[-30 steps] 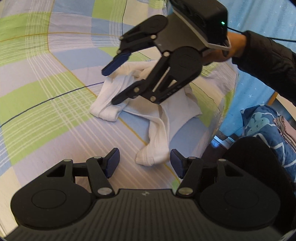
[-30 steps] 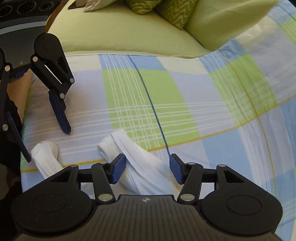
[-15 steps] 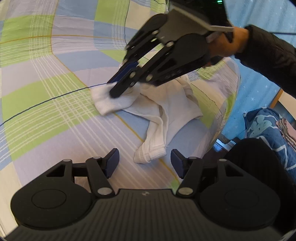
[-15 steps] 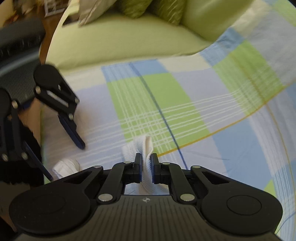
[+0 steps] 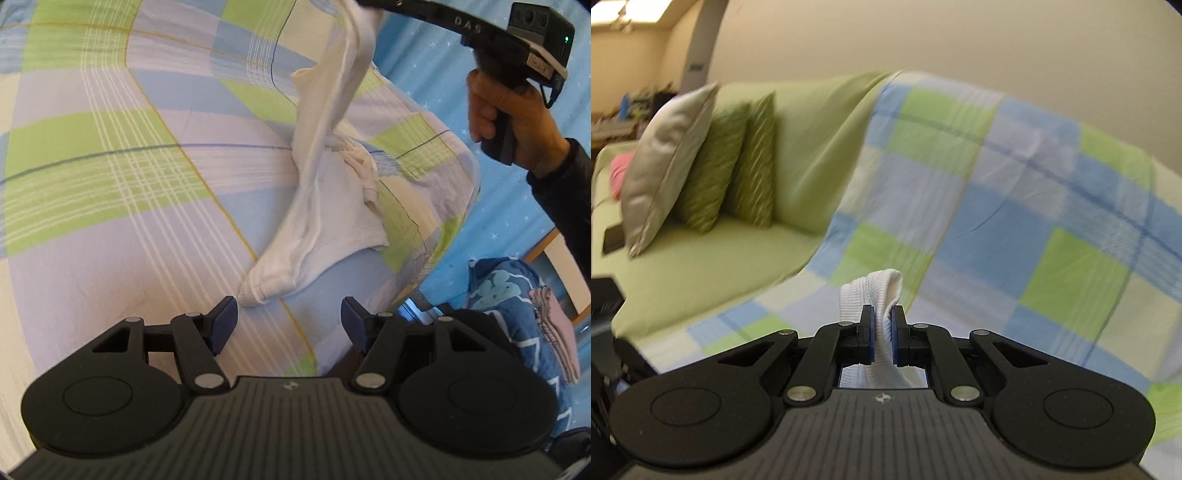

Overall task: Fold clothes
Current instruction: 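Lift the tank top by its straps with both tools to shake it out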

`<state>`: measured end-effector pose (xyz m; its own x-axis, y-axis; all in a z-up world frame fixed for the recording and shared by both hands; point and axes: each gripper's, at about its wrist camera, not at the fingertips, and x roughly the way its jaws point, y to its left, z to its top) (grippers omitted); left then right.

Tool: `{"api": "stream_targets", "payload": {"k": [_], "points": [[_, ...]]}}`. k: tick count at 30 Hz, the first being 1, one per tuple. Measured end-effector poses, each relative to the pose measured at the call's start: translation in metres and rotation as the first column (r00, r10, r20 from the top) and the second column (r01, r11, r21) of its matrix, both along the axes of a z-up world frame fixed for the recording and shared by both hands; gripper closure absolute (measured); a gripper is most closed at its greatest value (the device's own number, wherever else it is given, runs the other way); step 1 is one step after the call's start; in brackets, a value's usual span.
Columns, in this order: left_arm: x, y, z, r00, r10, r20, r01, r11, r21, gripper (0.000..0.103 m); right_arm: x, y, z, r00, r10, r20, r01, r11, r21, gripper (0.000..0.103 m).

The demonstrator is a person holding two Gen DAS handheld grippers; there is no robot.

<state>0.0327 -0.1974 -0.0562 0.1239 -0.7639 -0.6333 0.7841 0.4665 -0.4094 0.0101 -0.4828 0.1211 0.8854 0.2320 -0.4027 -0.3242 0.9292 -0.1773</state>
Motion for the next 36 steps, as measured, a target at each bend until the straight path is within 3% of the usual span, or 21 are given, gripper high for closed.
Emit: {"api": "stream_targets", "payload": {"k": [4,8,11,13,14,15,17,20,25,28,36], "points": [[-0.007,-0.017,0.007,0.985,-0.012,0.169,0.006,0.999,0.041,0.046,0.003,-0.009,0.002,1.000,-0.025,-0.002,0.025,1.000,0.002,0.096],[0.007,-0.030,0.008,0.967,-0.016,0.254,0.004,0.999,0.050,0.046,0.003,-0.019,-0.005,0.999,-0.043,-0.016,0.044,0.999,0.017,0.096],[0.019,-0.038,0.005,0.946,-0.108,0.306,0.092,0.993,0.067,0.048,0.004,-0.026,-0.013,0.998,-0.054,-0.023,0.054,0.998,0.027,0.096],[0.022,-0.042,0.002,0.918,-0.202,0.340,0.182,0.979,0.093,0.052,0.006,-0.031,-0.017,0.997,-0.066,-0.026,0.067,0.997,0.038,0.096],[0.022,-0.042,0.000,0.899,-0.245,0.363,0.219,0.969,0.112,0.056,0.008,-0.033,-0.019,0.997,-0.072,-0.027,0.073,0.996,0.045,0.096],[0.022,-0.043,-0.001,0.884,-0.271,0.381,0.240,0.962,0.129,0.073,0.009,-0.035,-0.021,0.997,-0.078,-0.028,0.079,0.996,0.051,0.096],[0.020,-0.045,-0.001,0.860,-0.300,0.413,0.259,0.954,0.153,0.095,0.009,-0.037,-0.023,0.996,-0.088,-0.029,0.090,0.994,0.064,0.096],[0.014,-0.043,0.012,0.826,-0.298,0.479,0.252,0.954,0.161,0.098,-0.007,-0.036,-0.011,0.993,-0.119,0.007,0.119,0.991,0.067,0.096],[-0.002,-0.030,0.084,0.761,-0.199,0.617,0.171,0.980,0.104,0.098,-0.072,-0.027,0.040,0.971,-0.194,0.143,0.186,0.980,0.069,0.096],[-0.017,-0.019,0.139,0.707,-0.131,0.695,0.126,0.990,0.058,0.098,-0.111,-0.022,0.071,0.946,-0.237,0.223,0.225,0.971,0.075,0.096],[-0.085,0.004,0.286,0.487,0.027,0.873,0.038,0.998,-0.052,0.098,-0.218,-0.003,0.151,0.844,-0.312,0.435,0.282,0.950,0.135,0.096]]}}
